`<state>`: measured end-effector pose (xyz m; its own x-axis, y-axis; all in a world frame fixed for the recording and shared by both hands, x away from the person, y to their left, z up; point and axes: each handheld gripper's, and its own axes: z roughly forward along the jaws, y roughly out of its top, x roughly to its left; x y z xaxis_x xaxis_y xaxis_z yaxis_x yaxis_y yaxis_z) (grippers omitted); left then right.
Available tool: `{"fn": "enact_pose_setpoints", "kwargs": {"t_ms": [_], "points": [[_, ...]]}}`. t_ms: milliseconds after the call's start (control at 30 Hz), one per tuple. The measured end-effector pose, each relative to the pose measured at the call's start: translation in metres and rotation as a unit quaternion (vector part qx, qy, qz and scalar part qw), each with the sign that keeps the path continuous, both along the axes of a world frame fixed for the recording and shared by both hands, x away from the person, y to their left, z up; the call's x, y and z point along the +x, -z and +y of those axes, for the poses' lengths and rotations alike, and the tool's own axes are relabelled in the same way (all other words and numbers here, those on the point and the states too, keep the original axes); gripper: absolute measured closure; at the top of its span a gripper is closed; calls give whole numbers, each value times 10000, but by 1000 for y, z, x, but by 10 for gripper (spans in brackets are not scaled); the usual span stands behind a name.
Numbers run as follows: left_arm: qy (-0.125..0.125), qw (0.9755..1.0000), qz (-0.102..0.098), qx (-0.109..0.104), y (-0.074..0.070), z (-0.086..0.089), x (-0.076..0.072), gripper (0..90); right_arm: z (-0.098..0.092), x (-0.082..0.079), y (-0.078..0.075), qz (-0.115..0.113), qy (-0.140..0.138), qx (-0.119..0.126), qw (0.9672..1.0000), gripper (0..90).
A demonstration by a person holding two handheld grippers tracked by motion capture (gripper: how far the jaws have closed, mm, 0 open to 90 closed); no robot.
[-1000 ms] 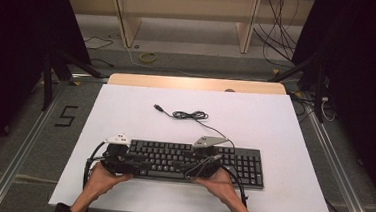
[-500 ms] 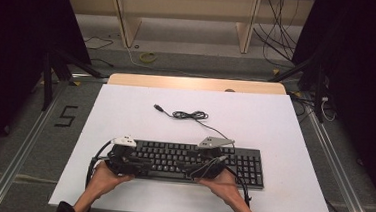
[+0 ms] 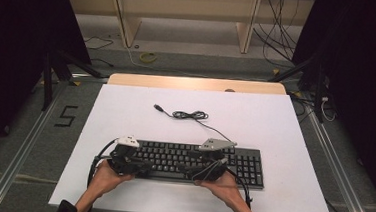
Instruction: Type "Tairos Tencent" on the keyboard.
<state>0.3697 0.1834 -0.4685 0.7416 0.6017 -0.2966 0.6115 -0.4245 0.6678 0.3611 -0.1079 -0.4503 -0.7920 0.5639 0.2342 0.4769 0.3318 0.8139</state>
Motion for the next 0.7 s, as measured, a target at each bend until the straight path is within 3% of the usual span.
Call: {"fn": "enact_pose_setpoints", "kwargs": {"t_ms": [700], "points": [[-40, 9999, 59, 111, 8, -7, 9, 890, 1, -2, 1, 5, -30, -30, 10000, 354]]}}
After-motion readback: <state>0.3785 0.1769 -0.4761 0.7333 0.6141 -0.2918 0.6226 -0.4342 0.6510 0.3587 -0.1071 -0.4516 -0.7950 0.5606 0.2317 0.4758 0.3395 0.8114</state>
